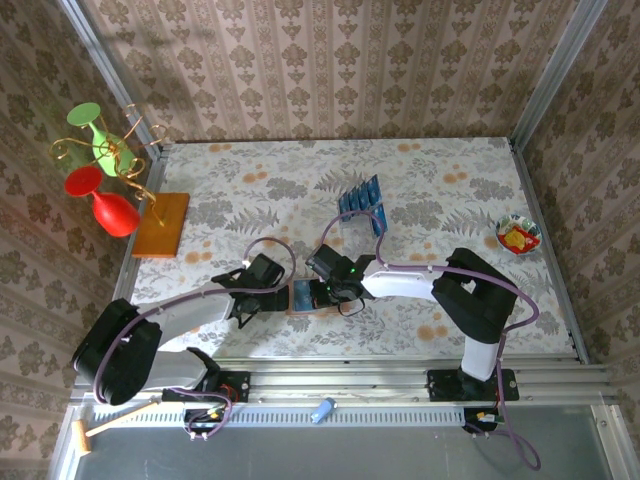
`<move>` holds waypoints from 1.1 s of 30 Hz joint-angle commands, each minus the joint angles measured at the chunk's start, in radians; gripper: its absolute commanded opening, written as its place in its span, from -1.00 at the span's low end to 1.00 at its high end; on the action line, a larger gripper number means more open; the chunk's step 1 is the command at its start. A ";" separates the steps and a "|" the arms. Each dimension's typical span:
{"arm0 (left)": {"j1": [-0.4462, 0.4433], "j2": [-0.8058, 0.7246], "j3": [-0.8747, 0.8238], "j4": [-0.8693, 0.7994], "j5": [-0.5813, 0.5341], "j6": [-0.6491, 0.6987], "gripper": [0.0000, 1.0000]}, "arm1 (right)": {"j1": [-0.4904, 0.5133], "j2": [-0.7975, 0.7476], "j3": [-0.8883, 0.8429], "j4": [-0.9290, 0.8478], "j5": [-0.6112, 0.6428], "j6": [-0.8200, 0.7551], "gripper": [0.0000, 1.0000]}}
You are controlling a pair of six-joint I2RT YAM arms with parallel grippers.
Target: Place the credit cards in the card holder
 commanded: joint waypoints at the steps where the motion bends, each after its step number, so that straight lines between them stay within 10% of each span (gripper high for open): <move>1: -0.011 0.034 -0.016 0.026 0.015 -0.029 1.00 | 0.009 0.017 0.015 0.010 -0.015 0.020 -1.00; 26: -0.022 0.027 -0.001 0.021 -0.001 -0.022 1.00 | -0.012 -0.080 0.032 -0.053 0.034 -0.004 -1.00; 33: 0.000 -0.043 0.048 -0.008 0.002 0.010 1.00 | -0.050 -0.242 -0.035 -0.135 0.124 -0.011 -0.53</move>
